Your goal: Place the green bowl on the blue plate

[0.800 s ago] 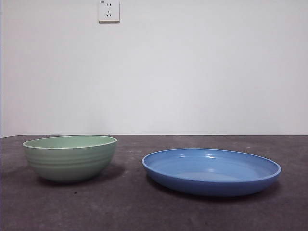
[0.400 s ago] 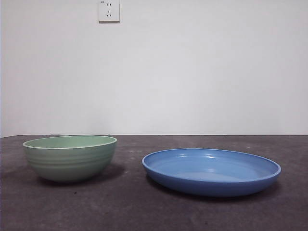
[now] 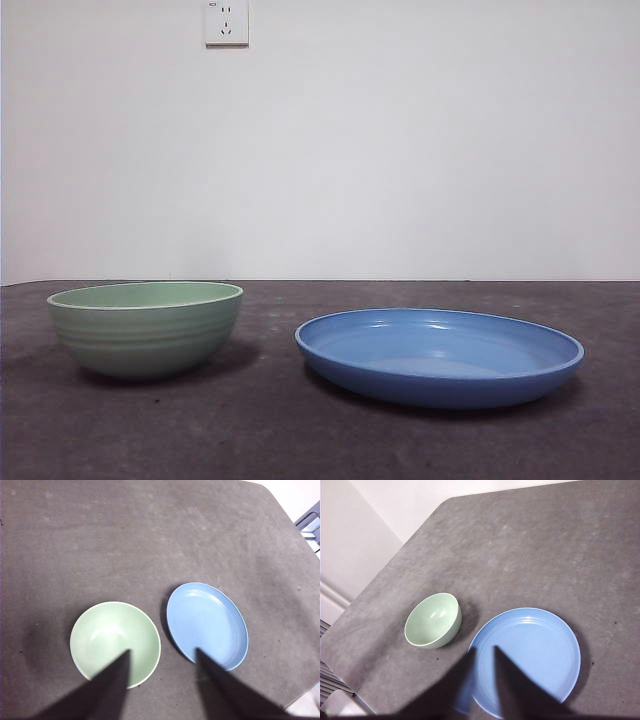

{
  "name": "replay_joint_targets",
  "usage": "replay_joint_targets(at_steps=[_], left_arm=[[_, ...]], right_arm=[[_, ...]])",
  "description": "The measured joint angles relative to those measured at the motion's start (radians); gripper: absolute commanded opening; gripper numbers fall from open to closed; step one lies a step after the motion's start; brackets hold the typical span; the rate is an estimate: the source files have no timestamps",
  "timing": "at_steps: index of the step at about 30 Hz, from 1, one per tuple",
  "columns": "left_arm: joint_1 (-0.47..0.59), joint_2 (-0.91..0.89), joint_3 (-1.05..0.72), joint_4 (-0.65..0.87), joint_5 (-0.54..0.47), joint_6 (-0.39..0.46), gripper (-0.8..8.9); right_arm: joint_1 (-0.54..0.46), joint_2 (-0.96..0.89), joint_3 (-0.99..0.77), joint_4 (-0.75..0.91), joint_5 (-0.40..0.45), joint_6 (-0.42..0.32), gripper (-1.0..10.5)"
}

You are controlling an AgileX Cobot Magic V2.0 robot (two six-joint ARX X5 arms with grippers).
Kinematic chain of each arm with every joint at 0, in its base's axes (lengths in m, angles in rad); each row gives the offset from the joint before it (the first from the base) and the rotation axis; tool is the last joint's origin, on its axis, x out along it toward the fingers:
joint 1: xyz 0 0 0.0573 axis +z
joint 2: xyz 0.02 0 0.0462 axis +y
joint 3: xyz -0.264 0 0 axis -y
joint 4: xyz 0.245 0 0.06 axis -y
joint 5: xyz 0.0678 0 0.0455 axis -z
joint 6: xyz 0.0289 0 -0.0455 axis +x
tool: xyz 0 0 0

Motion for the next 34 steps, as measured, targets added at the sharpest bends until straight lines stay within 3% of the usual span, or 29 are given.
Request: replay_joint_targets(at_steps=[3, 6, 24, 34], left_arm=[[0.0, 0.0, 0.0, 0.0, 0.0, 0.002, 5.1], [0.0, 0.0, 0.0, 0.0, 0.0, 0.003, 6.01], [0.0, 0.096, 0.0, 0.0, -0.006, 0.086, 5.93], [0.0, 0.3, 0.0, 0.001, -0.149, 0.094, 5.93]], right_arm=[[0.0, 0.0, 0.0, 0.0, 0.0, 0.0, 5.0], [0.0, 0.0, 0.0, -0.001, 0.0, 0.001, 5.8], [0.0, 0.0, 0.0, -0.013, 0.0, 0.001, 5.8], [0.0, 0.0, 0.0, -0.027, 0.0, 0.001, 5.8]])
